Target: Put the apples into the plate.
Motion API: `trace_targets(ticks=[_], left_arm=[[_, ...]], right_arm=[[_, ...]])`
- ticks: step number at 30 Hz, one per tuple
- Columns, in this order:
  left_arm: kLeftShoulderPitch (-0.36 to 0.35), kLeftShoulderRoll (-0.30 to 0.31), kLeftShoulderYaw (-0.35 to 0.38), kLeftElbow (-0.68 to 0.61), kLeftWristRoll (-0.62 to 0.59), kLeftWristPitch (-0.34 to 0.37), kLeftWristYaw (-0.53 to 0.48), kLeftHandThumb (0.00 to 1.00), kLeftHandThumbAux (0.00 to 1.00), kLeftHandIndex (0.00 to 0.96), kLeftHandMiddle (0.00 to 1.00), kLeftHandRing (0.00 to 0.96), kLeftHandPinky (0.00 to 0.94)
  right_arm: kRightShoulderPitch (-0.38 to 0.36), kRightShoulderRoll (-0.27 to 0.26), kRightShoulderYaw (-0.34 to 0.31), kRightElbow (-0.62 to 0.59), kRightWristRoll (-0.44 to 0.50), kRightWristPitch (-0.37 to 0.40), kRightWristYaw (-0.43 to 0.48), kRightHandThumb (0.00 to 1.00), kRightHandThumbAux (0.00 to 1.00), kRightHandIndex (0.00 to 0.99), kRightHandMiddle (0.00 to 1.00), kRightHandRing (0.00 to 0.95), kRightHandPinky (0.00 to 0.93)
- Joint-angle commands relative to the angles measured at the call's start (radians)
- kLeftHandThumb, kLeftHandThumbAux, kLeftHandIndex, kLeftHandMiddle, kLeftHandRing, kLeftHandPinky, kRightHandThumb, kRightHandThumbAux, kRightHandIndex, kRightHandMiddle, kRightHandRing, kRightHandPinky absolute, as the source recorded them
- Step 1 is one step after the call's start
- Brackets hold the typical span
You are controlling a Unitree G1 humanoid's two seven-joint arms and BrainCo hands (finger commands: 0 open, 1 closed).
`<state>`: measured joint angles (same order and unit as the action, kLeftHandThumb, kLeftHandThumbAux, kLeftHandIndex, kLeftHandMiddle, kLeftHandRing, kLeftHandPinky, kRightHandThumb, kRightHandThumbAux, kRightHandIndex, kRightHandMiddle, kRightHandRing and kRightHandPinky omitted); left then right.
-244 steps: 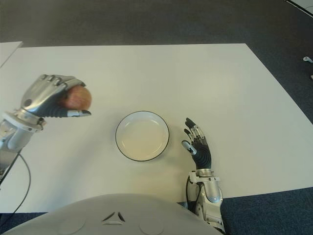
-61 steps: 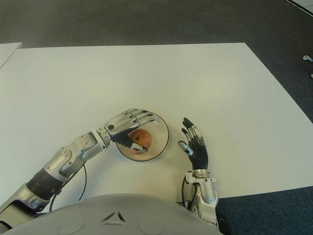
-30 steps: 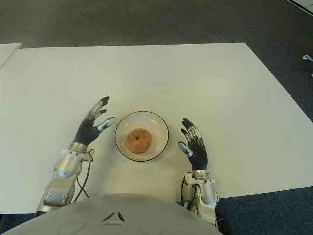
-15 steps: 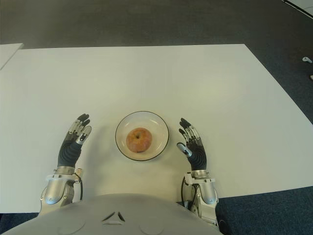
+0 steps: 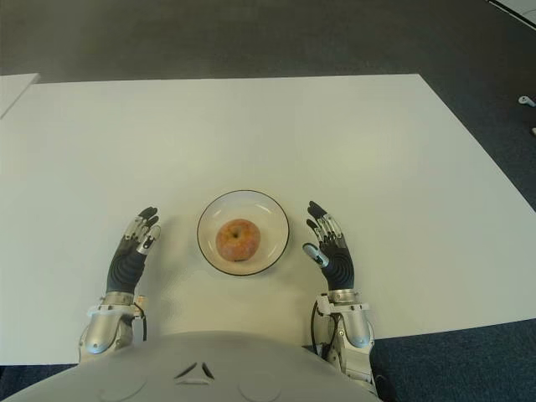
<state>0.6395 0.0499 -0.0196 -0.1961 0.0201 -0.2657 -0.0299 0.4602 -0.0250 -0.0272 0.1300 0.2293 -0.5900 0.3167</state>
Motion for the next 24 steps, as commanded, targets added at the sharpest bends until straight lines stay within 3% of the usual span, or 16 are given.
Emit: trace_targets(ticks=[1,7,24], left_arm=[[0.017,-0.015,-0.014,0.083,0.052,-0.078,0.033,0.000,0.424,0.119,0.092,0.079,0.125],[0.001,-0.007,-0.013,0.183,0.086,-0.197,0.042,0.001,0.384,0.131,0.084,0.061,0.098],[-0.020,-0.017,-0.031,0.321,0.070,-0.370,0.019,0.000,0.316,0.121,0.086,0.064,0.113]], right_arm=[[0.063,-0.007,-0.015,0.145,-0.016,0.087,-0.017,0.214,0.552,0.155,0.121,0.071,0.085],[0.062,-0.011,-0.017,0.137,-0.004,0.101,-0.009,0.209,0.557,0.156,0.121,0.075,0.096],[0.064,-0.008,-0.010,0.116,0.029,0.134,0.000,0.229,0.555,0.158,0.125,0.079,0.102]])
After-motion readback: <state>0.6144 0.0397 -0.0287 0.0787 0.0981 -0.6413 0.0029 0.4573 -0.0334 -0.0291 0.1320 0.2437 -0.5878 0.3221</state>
